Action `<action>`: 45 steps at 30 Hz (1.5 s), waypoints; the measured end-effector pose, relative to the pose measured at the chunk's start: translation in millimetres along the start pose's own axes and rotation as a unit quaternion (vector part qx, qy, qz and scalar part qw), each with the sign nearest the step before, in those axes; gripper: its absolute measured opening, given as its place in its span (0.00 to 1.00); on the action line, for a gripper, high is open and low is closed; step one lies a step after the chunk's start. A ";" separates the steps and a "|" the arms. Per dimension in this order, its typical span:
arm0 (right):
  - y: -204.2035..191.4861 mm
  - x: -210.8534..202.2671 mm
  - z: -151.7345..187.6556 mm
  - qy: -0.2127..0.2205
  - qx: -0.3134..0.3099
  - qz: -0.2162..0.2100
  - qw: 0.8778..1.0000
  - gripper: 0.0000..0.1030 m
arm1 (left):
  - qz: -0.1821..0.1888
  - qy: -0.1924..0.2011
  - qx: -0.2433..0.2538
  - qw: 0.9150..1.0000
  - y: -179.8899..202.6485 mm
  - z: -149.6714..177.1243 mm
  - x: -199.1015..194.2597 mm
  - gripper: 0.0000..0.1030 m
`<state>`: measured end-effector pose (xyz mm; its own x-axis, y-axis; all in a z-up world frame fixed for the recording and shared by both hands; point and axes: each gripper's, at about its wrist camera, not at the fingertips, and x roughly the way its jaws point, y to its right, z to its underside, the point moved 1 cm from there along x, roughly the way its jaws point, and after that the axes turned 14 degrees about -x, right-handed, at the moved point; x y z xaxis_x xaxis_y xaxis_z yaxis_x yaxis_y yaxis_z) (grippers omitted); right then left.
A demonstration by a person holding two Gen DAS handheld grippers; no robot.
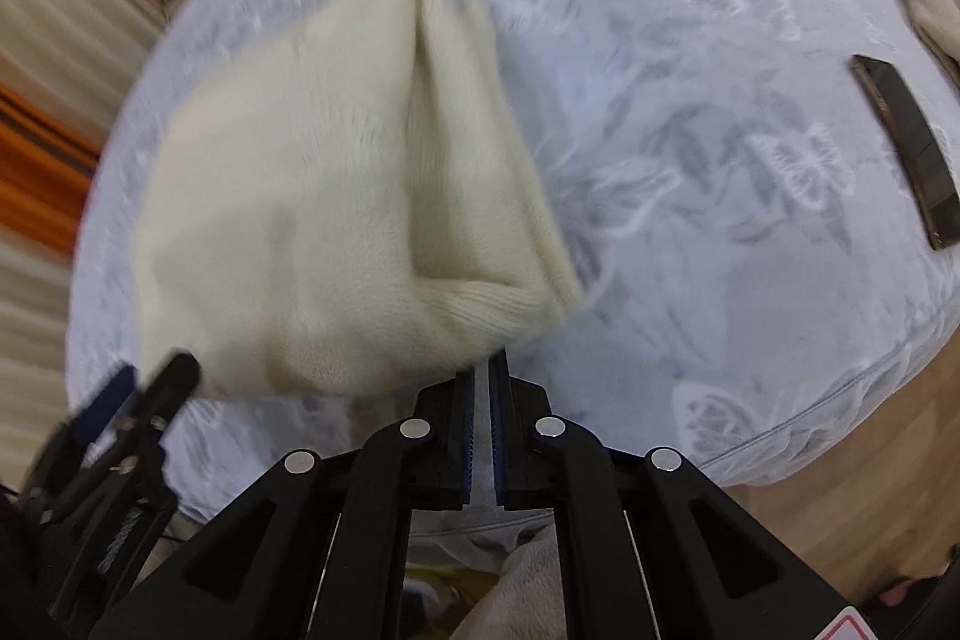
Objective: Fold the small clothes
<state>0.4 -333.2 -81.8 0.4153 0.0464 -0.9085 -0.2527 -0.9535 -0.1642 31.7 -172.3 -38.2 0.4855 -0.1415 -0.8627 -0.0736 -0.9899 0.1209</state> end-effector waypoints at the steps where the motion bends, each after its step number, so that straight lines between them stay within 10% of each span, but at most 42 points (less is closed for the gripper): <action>1: 2.9 -6.7 1.5 0.016 0.006 -0.004 1.000 0.07 | 0.004 -0.003 -0.004 1.000 -3.3 0.4 -1.2 0.64; 10: 7.8 9.4 -13.2 -0.019 0.031 -0.034 0.999 0.14 | 0.041 -0.029 -0.089 0.995 -46.6 -10.5 -7.1 0.64; 20: -5.0 -35.0 -18.6 0.061 0.005 -0.043 0.997 0.34 | 0.049 -0.026 -0.103 0.993 -62.6 -21.3 -11.1 0.66; 27: -1.2 31.1 -25.4 -0.053 -0.014 0.042 0.998 0.43 | 0.063 -0.038 -0.089 0.993 -51.0 -21.3 -3.6 0.68; 33: 0.9 12.4 -41.9 -0.021 -0.030 0.023 0.999 0.51 | 0.088 -0.040 -0.100 0.990 -53.7 -32.9 8.7 0.78; 42: 40.5 55.5 -67.7 -0.002 0.054 -0.096 0.994 0.77 | 0.176 -0.110 -0.192 0.959 -59.4 -54.9 82.6 0.94; 45: 51.0 76.0 -66.2 -0.008 0.104 -0.160 0.982 0.83 | 0.228 -0.152 -0.246 0.930 -68.7 -54.1 109.0 0.95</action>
<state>76.8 -398.0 -133.7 0.4884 0.3401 -0.8036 -0.2854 -0.8080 -0.5154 136.8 -120.0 -114.1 0.2277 -0.6126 -0.7569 0.2333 -0.7203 0.6532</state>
